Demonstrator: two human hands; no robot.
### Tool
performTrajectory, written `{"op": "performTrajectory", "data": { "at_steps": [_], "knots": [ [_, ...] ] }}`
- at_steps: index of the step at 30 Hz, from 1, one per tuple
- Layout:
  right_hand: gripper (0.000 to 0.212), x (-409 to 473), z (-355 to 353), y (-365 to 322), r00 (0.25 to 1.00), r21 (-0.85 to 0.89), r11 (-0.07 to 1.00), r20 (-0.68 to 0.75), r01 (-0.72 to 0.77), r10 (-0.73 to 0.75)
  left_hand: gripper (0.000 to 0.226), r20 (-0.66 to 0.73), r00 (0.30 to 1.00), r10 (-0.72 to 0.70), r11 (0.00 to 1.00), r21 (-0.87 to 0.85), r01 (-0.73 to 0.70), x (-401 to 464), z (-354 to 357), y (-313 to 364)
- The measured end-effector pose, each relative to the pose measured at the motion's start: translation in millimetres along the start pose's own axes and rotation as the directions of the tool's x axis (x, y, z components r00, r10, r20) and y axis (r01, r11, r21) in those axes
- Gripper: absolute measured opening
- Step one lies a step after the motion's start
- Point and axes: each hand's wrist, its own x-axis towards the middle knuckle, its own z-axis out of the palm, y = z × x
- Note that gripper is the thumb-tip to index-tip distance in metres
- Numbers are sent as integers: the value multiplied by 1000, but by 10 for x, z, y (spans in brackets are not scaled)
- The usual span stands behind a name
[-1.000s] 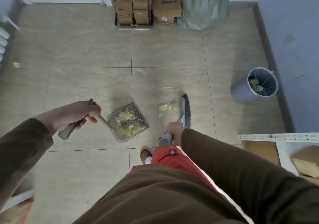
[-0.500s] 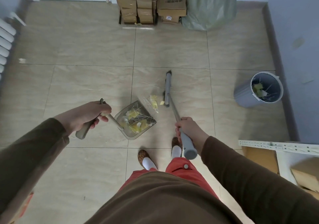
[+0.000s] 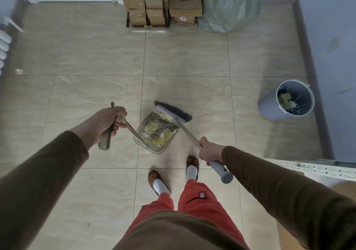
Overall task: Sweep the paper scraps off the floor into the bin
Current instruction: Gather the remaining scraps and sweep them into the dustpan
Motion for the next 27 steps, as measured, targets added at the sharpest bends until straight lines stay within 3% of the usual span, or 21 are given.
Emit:
{"op": "performTrajectory", "data": {
  "at_steps": [3,11,18,23,27],
  "knots": [
    [42,-452,-176,196,999,-9,1000,54,2,-2,15,3,1000,26,1000,13,-26,16,12,5],
    [44,-1025,-213,405,997,-21,999,-52,48,-49,10,16,996,89,996,-33,-89,-21,-101,-316],
    [39,-1370,-82,582,986,341,936,-163,90,-36,12,-20,974,224,964,-142,-225,-31,-129,-496],
    [34,-1494,75,606,984,687,721,-173,86,47,17,-18,947,322,930,-183,-320,-71,-191,-366],
    [13,-1401,140,535,987,915,404,-68,3,146,17,9,919,394,910,-148,-388,-172,-226,-197]
  ]
}}
